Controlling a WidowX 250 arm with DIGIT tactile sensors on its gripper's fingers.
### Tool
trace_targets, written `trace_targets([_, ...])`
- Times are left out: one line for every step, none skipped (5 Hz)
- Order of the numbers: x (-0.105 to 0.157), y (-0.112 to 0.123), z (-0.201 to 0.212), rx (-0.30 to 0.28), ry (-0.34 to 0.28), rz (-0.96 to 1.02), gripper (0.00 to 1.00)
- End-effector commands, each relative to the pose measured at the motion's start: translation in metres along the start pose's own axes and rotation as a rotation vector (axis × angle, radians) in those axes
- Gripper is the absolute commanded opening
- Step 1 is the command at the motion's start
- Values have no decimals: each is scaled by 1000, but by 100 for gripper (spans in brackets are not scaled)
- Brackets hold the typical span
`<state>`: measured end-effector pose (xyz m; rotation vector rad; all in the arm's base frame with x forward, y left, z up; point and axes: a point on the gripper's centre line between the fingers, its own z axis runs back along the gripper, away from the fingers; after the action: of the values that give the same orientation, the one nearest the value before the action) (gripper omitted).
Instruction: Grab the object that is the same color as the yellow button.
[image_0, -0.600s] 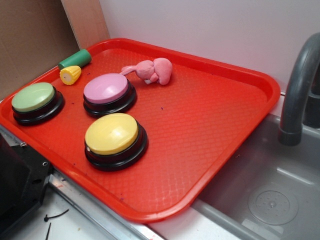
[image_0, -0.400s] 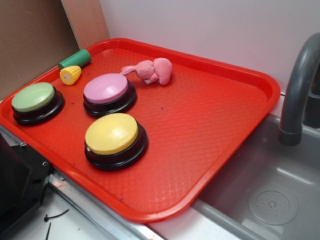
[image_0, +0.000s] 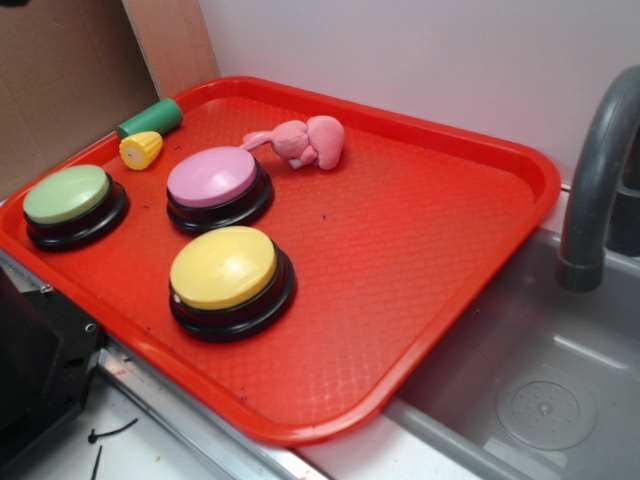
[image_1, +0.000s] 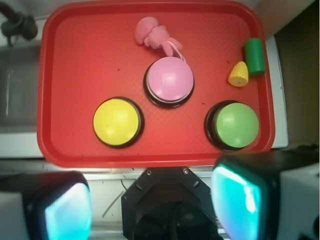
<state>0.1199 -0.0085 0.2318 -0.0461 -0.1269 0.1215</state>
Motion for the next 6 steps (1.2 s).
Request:
trace_targets([21, 47, -22, 29, -96, 230, 100])
trace_targets([34, 83, -43, 36, -115, 323, 100])
trace_targets([45, 114, -66, 33, -116, 467, 100])
trace_targets([60, 131, -87, 107, -164, 553, 100])
trace_targets([79, 143, -122, 29, -192, 556, 100])
trace_targets([89, 152, -152, 73, -173, 578, 100])
